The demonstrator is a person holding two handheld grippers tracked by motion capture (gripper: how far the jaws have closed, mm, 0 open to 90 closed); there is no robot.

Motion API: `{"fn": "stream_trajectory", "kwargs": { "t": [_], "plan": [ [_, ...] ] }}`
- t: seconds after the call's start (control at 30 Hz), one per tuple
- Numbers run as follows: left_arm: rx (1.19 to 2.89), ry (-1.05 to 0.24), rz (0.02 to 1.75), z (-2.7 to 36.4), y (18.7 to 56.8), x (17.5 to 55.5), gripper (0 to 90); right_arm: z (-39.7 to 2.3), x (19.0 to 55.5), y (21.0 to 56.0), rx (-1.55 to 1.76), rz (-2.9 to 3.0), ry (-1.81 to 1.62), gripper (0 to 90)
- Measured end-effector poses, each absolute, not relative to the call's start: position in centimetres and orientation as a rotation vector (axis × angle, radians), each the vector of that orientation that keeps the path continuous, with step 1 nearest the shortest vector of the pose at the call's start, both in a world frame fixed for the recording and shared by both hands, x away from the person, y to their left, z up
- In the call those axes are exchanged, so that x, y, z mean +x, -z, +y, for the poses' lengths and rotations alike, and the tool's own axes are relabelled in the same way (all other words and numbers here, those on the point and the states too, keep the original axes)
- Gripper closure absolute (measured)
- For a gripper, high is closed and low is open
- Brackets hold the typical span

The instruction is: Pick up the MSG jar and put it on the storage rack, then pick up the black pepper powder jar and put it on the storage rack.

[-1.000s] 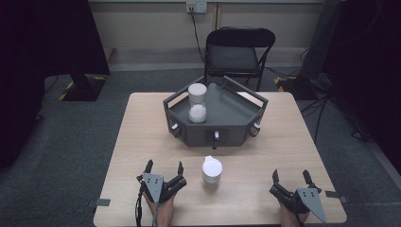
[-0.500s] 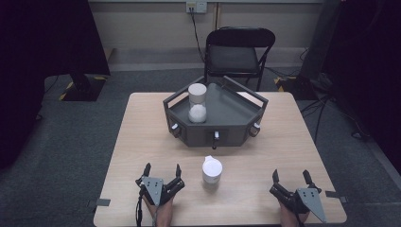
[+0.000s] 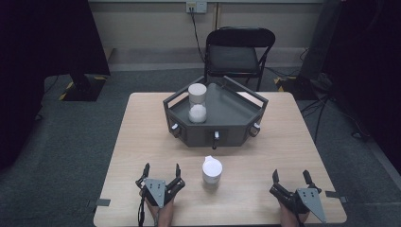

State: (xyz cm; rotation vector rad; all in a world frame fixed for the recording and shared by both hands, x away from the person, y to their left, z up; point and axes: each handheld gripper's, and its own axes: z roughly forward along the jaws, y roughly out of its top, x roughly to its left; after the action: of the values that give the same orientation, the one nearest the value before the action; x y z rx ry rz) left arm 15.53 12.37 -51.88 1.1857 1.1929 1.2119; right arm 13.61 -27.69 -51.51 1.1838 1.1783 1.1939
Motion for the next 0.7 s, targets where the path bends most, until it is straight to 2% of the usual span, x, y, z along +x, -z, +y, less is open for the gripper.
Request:
{"fn": "stream_trajectory", "kwargs": {
  "t": [0.7],
  "plan": [
    [1.181, -1.219, 1.200, 12.22, 51.88, 15.53, 0.9, -28.14, 13.84, 51.01, 1.199, 1.210, -1.203, 0.0]
  ]
}}
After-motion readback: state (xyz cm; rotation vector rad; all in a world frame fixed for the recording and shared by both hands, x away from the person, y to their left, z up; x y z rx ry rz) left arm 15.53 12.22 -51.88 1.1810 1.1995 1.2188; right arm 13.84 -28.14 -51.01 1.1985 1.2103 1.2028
